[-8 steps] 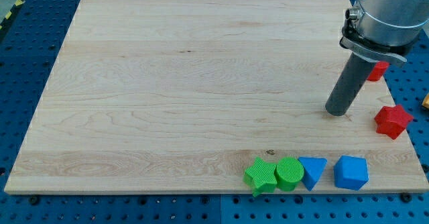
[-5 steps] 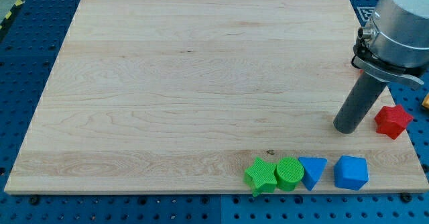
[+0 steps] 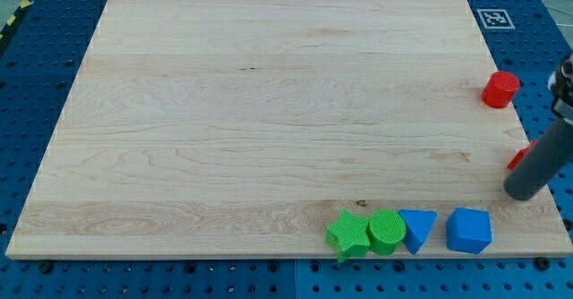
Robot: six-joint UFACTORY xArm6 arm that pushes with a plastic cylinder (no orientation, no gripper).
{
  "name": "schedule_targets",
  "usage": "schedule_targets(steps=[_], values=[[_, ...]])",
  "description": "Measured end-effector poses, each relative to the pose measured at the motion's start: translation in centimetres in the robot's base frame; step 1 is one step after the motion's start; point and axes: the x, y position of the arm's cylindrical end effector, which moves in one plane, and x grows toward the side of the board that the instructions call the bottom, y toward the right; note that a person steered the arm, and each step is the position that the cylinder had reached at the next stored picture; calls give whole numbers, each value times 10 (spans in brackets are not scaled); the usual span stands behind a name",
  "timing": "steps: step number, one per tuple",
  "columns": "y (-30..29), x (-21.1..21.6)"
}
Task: Move your arm to the bottom right
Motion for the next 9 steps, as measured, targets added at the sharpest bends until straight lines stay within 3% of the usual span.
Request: schedule_targets(steps=[2, 9], values=[[30, 49], [1, 50]])
